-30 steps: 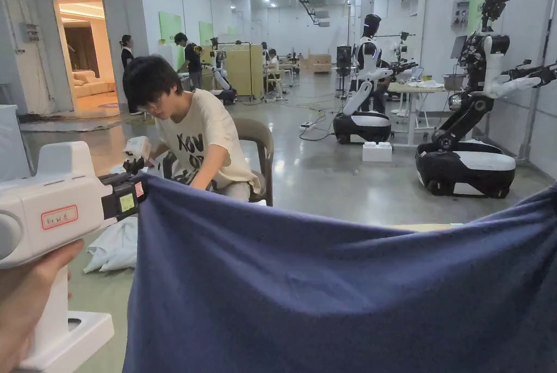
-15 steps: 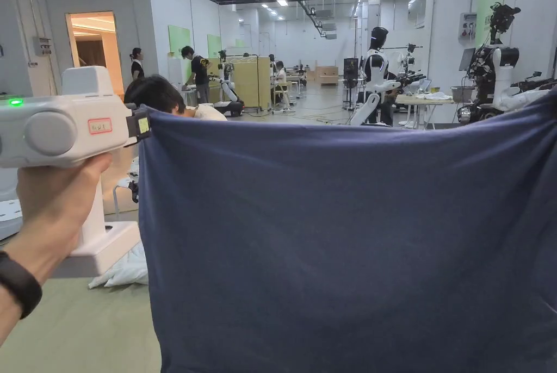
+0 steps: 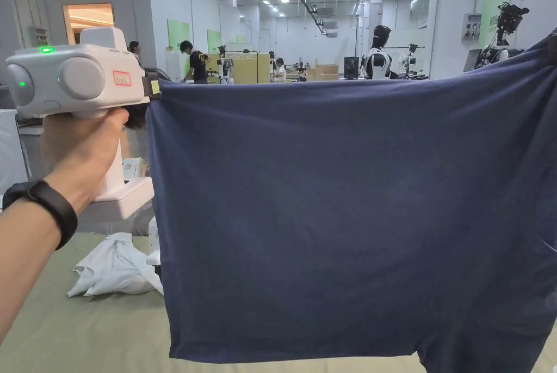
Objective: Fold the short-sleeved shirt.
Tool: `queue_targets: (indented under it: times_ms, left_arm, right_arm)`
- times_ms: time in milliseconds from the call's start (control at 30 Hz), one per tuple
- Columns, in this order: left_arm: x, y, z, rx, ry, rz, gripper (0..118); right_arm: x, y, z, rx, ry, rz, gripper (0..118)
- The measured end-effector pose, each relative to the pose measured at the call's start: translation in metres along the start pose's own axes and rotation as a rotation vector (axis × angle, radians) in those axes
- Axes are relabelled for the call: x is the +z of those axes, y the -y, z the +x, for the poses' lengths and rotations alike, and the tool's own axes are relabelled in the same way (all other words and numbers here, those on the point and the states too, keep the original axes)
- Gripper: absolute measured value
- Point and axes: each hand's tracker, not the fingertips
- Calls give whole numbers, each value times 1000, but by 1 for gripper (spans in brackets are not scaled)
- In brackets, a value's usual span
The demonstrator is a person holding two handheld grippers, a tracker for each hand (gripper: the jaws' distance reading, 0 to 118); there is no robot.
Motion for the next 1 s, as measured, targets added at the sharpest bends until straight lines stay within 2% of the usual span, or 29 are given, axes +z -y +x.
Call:
queue_targets:
  times_ms: [333, 433, 567, 667, 800, 1000]
  left_arm:
    - [-35, 0, 10, -15, -8, -11, 0]
    - [-43, 15, 12, -19, -16, -31, 0]
    - [-56, 64, 8, -26, -14, -120, 0]
    - [-59, 113, 1, 48, 12, -199, 0]
    - [-54, 169, -1, 47, 18, -281, 0]
    - [-25, 213, -1, 39, 61, -334, 0]
  right_arm:
    - [-41, 8, -6, 20, 34, -6, 2]
    - [-47, 20, -7, -5, 19, -21, 2]
    - [-58, 63, -12, -2, -15, -103, 2]
    - [-63, 113, -13, -56, -64, -197, 2]
    - [-57, 175, -14, -50, -74, -283, 2]
    - [-27, 228, -5, -18, -85, -350, 2]
